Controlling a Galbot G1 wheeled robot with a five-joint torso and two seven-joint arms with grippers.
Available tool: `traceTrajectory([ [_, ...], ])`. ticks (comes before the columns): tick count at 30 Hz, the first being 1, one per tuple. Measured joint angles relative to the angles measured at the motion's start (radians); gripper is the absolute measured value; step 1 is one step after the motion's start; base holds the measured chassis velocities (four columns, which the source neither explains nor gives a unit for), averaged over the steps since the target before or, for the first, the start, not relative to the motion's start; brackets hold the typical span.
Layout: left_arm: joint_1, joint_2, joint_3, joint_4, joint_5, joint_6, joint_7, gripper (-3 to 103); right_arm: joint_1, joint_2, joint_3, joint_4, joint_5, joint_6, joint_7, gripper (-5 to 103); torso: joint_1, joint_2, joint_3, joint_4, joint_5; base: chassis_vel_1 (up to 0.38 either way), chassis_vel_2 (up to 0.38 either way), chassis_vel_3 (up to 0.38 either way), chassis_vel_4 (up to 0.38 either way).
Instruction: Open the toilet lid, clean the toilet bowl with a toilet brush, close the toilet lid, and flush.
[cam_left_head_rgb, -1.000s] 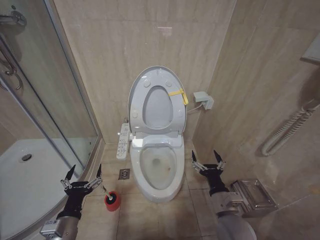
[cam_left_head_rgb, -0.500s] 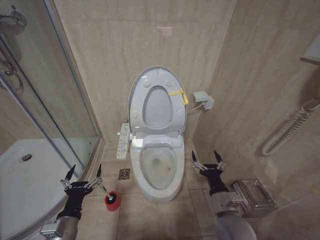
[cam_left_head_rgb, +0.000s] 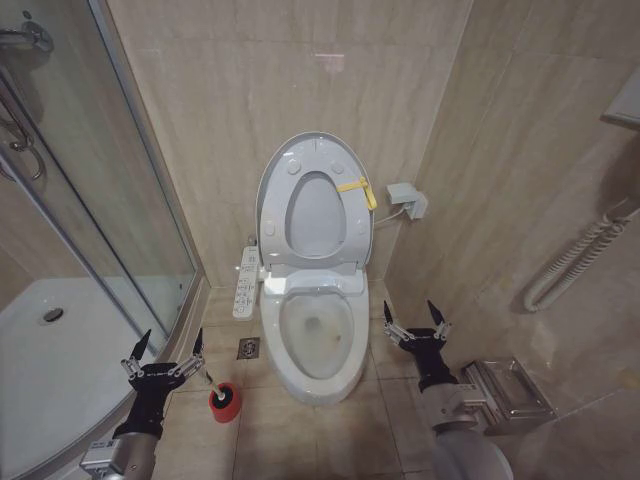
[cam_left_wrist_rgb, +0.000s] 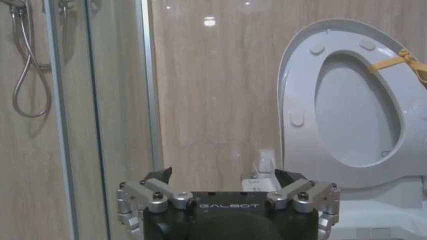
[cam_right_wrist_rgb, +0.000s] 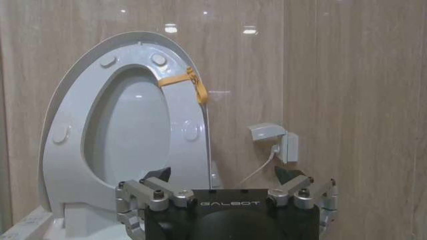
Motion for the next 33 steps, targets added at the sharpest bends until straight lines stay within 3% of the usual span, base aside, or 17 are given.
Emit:
traceTrajectory([
  [33, 0.000, 0.000, 0.000, 0.000, 0.000, 0.000, 0.000, 100, 0.000, 0.000, 0.000, 0.000, 0.000, 0.000, 0.000, 100, 0.000, 0.000, 0.000, 0.0000, 0.0000, 0.000, 0.000, 0.000, 0.000],
])
